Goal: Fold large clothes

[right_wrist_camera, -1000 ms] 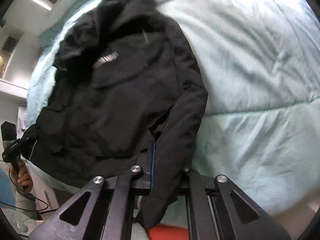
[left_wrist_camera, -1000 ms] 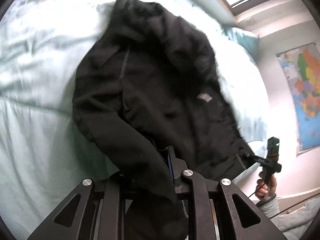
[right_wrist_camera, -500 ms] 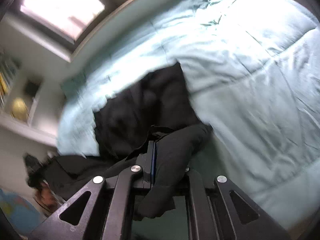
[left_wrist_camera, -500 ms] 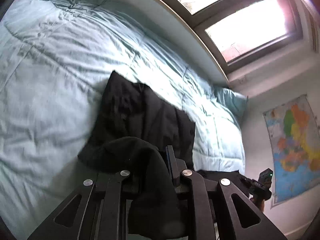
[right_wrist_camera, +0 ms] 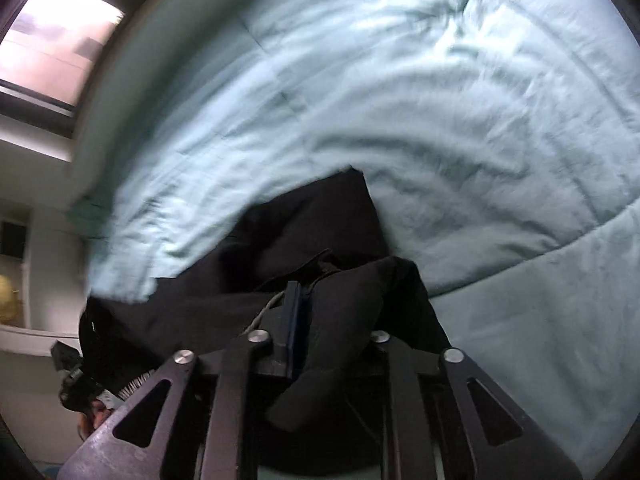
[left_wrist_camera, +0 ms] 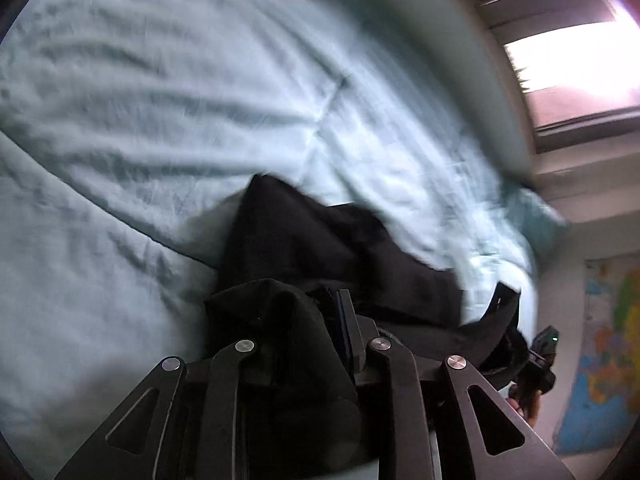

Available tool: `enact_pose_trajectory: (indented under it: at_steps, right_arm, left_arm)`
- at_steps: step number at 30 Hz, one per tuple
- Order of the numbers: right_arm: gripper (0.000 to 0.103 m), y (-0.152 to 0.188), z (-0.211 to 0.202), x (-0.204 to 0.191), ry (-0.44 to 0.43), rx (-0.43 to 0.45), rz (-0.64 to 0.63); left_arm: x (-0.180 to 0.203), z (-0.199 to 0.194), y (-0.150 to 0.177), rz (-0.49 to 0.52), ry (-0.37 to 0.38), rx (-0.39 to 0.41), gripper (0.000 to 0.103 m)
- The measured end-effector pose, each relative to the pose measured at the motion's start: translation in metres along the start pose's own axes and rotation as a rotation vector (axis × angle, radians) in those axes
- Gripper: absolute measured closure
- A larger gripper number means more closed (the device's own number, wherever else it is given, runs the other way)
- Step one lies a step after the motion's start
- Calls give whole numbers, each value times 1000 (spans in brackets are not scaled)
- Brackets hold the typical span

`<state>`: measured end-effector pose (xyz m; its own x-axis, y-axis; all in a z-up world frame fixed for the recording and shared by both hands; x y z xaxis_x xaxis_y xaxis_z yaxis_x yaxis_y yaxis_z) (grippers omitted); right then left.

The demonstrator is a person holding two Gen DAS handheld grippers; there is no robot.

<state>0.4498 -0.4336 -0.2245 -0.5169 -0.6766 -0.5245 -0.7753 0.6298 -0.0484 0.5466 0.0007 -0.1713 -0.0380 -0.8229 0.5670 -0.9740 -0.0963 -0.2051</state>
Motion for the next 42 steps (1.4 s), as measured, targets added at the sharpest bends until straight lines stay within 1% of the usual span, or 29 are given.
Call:
enact_pose_trajectory:
  at_steps: [1, 3, 4, 6, 8, 10, 12, 13, 14, 15, 16, 17, 18, 19, 21, 23, 25, 27, 28, 30, 32, 33, 34, 37, 40, 42]
  right_arm:
    - [78, 1, 21, 5, 34, -17, -6]
    - [75, 4, 61, 15, 81, -56, -8]
    - [74, 5, 72, 18, 83, -67, -4]
    - [73, 6, 87, 20, 97, -68, -3]
    - [72, 7, 86, 20, 104, -69, -13]
    - [71, 8, 75, 18, 93, -77, -16]
    - [69, 9, 48, 13, 76, -61, -37]
    - [67, 8, 37, 12, 64, -50, -48]
    - [58, 7, 23, 12, 52, -36, -54]
    - [48, 6, 13, 11, 45, -23, -53]
    - [44, 6, -3, 12, 30, -10, -49]
    - [34, 6, -17, 11, 22, 6, -52]
    - [30, 5, -27, 11, 22, 23, -61]
    - [29, 6, -39, 11, 24, 47, -80]
    - [29, 7, -52, 8, 24, 72, -117]
    - [29, 9, -52, 5, 60, 83, -175]
    - [29, 8, -39, 3, 118, 88, -234]
    - [29, 5, -25, -3, 181, 109, -329]
    - [29, 2, -19, -6, 211, 122, -371]
    - [29, -7, -6, -7, 264, 142, -444]
    - [29, -15, 3, -10, 245, 137, -466]
    - [29, -20, 7, -12, 226, 134, -476]
    - [29, -24, 10, -13, 218, 135, -486]
    - [29, -35, 21, -17, 193, 134, -530]
    - [29, -41, 32, -20, 171, 106, -577]
    - [29, -42, 42, -22, 157, 73, -611]
  left_arm:
    - [-8, 16, -1, -7, -12, -20, 79]
    - [-18, 41, 0, -30, -4, -51, 78]
    - [-21, 50, 1, -37, 3, -63, 77]
    - [-22, 54, 0, -47, 27, -72, 75]
    - [-20, 48, 0, -50, 57, -89, 74]
    - [-12, 33, 3, -6, 69, -99, 73]
    - [0, 9, 6, 50, 110, -101, 65]
    - [7, -8, 11, 80, 136, -103, 60]
    - [12, -23, 16, 107, 153, -104, 55]
    - [17, -34, 18, 126, 156, -100, 53]
    - [21, -49, 23, 155, 146, -96, 48]
    - [22, -63, 28, 184, 121, -90, 37]
    - [21, -77, 31, 212, 86, -77, 33]
    - [21, -87, 34, 233, 66, -62, 28]
    - [24, -104, 35, 261, 63, -26, 27]
    - [27, -107, 32, 271, 64, 0, 26]
    - [23, -96, 22, 276, -3, 22, 26]
    - [17, -76, 9, 276, -85, 19, 26]
    - [16, -69, 4, 283, -109, 22, 26]
    - [10, -52, -12, 303, -188, 45, 26]
    - [3, -42, -25, 315, -233, 59, 26]
    - [1, -36, -31, 317, -238, 64, 26]
    - [-1, -31, -35, 315, -229, 64, 26]
    - [-1, -15, -43, 304, -132, 35, 26]
    - [-2, 0, -44, 286, -30, 1, 26]
    - [-3, 7, -44, 284, -11, -10, 26]
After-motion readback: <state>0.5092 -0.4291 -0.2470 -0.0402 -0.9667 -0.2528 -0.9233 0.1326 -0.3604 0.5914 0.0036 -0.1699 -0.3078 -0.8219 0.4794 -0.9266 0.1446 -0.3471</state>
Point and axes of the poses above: each gripper's, at about its wrist camera, not at the fingertips, and z roughly the way its jaws point, x to its right, y to its underside, the point moved 10 cm from there along z, roughly the way its jaws point, and after that the axes turned 9 degrees about z, right-handed, at the moved point
